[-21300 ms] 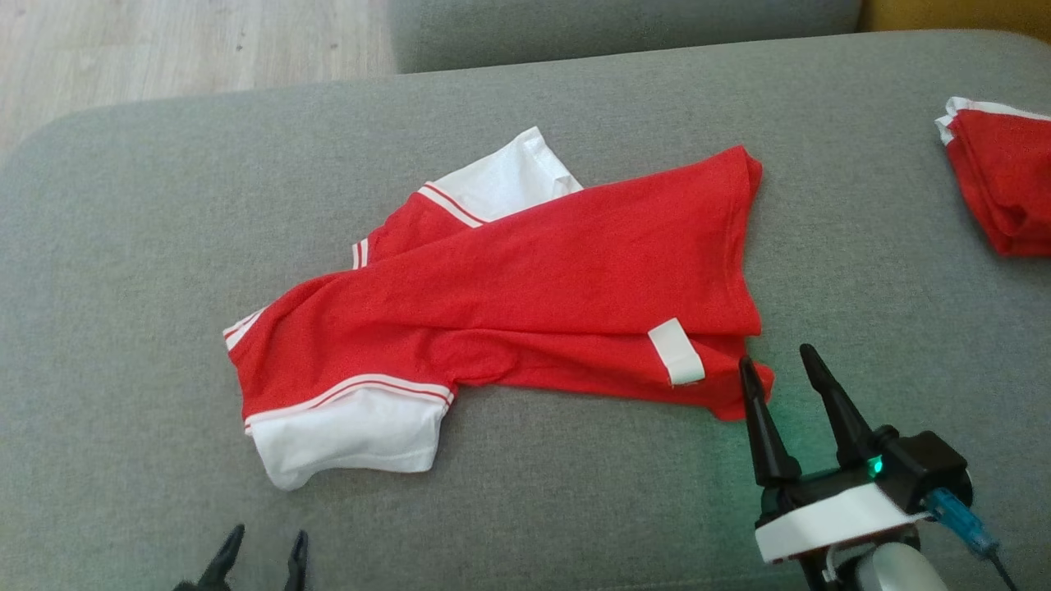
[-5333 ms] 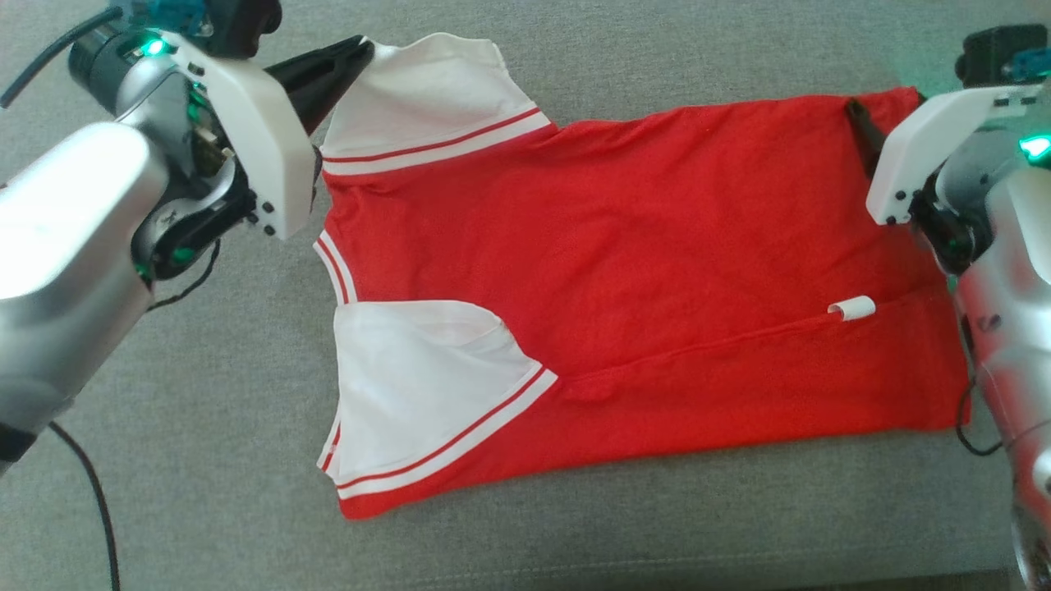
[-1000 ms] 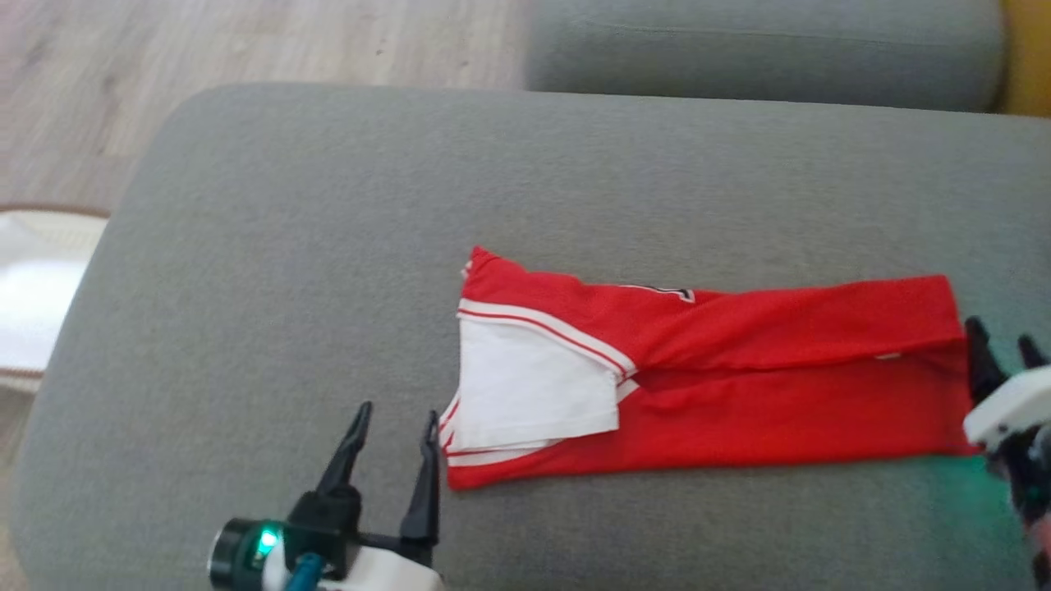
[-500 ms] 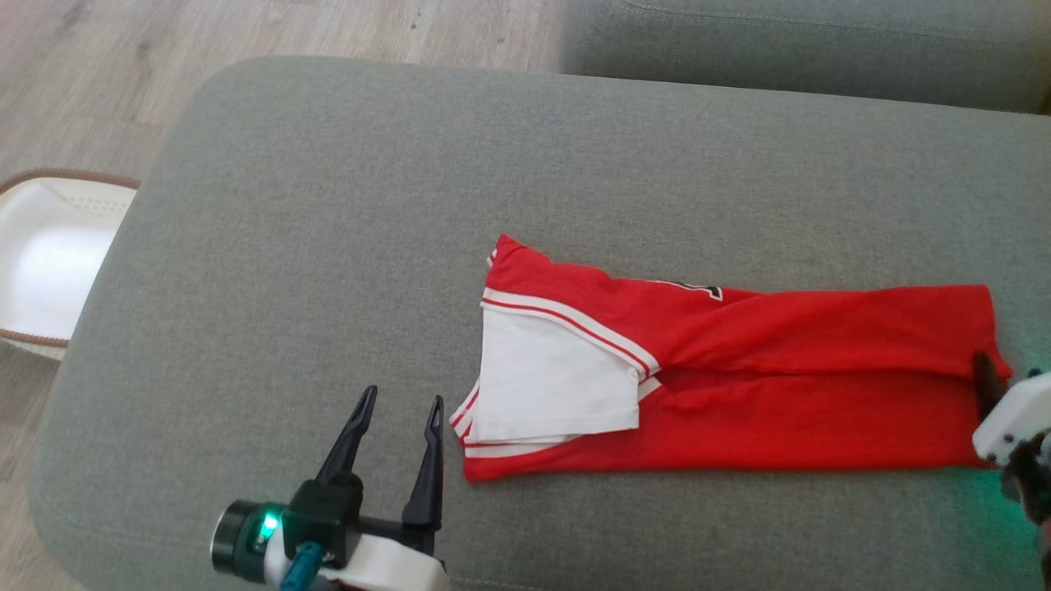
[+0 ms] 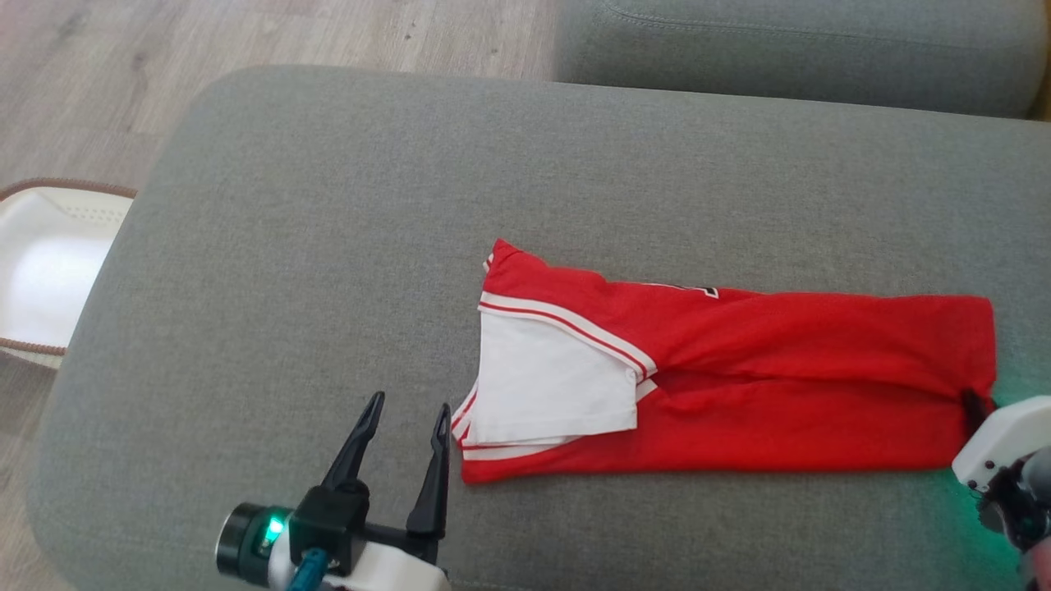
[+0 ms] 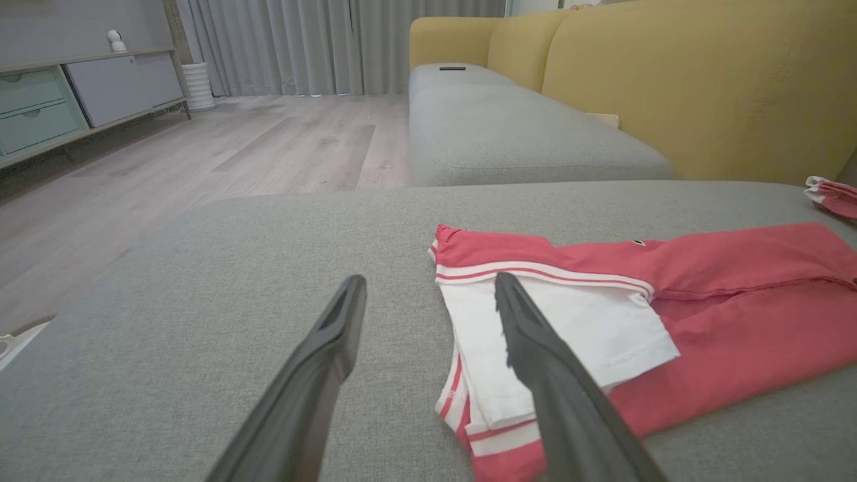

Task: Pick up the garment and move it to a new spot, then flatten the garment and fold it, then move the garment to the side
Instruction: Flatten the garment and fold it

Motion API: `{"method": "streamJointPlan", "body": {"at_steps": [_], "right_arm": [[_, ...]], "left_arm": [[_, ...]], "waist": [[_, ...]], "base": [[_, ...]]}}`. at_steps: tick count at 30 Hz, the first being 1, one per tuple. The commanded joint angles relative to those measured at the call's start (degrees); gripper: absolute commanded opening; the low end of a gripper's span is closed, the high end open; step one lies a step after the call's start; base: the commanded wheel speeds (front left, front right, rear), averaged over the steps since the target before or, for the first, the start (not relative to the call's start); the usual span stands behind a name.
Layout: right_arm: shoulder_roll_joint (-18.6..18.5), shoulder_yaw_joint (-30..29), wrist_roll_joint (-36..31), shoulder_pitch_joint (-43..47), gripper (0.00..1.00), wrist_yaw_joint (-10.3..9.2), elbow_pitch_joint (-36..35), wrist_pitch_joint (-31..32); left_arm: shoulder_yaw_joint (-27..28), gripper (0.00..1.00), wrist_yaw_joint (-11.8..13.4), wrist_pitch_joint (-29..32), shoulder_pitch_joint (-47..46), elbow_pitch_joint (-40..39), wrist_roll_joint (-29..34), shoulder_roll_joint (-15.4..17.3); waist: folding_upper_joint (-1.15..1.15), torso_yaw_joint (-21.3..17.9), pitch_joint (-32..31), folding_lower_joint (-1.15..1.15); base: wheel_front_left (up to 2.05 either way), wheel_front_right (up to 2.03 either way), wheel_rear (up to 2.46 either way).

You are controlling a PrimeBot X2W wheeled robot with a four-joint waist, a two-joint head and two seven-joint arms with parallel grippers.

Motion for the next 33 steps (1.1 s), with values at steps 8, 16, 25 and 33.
{"method": "streamJointPlan", "body": {"at_steps": [8,16,25,33], "right_arm": [[-3.11,0.89,-2.18,0.38,0.00,0.39,-4.44,-0.56],[-7.56,-1.80,-8.46,0.66,0.00,0.39,-7.77,0.47],[-6.15,-3.24,-12.67,0.78,0.00,0.39,-18.48,3.71],[0.54,-0.16,-13.69,4.39,0.00,0.39,-35.07,7.79]], "left_arm": [[3.25,1.00,-1.36,-0.71,-1.08,-0.94,1.13,-0.82],[4.11,1.00,-1.99,-0.71,-0.66,-0.90,1.61,-1.31],[4.78,1.00,-2.31,-0.71,-0.60,-0.40,1.84,-1.98],[4.96,1.00,-2.72,-0.71,-0.19,0.54,1.74,-2.67]], "waist": [[0.00,-0.96,-0.27,0.00],[0.00,-4.66,-1.00,0.00],[0.00,-6.96,-1.74,0.00],[0.00,-6.39,-3.95,0.00]], "base": [[0.00,0.00,0.00],[0.00,0.00,0.00],[0.00,0.00,0.00],[0.00,0.00,0.00]]}}
